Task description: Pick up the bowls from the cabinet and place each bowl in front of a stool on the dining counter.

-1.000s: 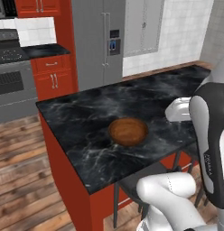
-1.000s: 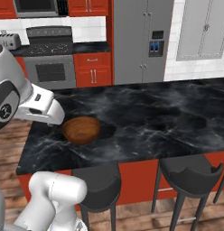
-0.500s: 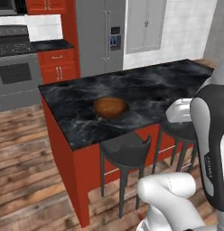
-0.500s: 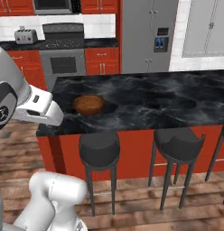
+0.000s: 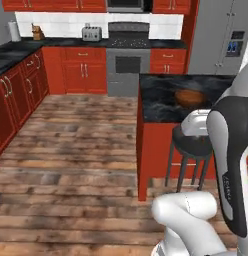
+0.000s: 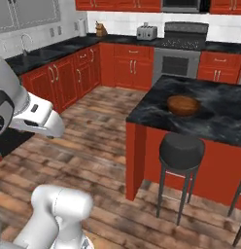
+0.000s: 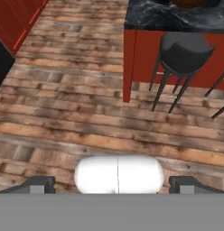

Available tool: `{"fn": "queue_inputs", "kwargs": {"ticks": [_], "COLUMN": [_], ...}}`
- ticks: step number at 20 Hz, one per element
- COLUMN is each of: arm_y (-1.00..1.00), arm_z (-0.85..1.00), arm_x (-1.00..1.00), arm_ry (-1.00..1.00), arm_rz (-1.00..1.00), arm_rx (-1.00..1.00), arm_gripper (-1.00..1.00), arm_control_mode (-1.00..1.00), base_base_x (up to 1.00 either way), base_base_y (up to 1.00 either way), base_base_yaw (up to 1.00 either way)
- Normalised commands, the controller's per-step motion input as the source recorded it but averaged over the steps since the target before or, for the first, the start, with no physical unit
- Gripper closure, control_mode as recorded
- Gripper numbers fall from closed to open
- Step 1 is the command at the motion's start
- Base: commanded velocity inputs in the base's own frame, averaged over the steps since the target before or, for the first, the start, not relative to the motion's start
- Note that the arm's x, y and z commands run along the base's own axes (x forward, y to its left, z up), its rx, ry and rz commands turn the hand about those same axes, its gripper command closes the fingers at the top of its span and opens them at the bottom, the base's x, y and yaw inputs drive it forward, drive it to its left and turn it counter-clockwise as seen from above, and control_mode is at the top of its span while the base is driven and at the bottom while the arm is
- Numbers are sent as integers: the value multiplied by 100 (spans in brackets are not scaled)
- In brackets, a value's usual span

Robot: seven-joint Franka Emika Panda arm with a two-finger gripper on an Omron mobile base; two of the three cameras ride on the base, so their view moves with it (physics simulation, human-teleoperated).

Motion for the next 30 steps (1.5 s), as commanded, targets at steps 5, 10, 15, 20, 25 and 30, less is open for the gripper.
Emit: {"fn": "queue_inputs", "kwargs": {"ticks": [5, 10, 15, 20, 25, 30], "arm_y": [0, 0, 0, 0, 0, 0], "arm_z": [0, 0, 0, 0, 0, 0], "arm_x": [0, 0, 0, 0, 0, 0], "arm_ry": [0, 0, 0, 0, 0, 0], "arm_rz": [0, 0, 0, 0, 0, 0], "arm_rx": [0, 0, 0, 0, 0, 0], "arm_gripper": [-100, -100, -100, -100, -100, -100], "arm_control_mode": [100, 100, 100, 100, 100, 100], "base_base_x": [-36, -27, -26, 18, 86, 67], "base_base_y": [48, 36, 32, 7, -65, -100], "base_base_yaw": [96, 100, 100, 90, 47, 8]}}
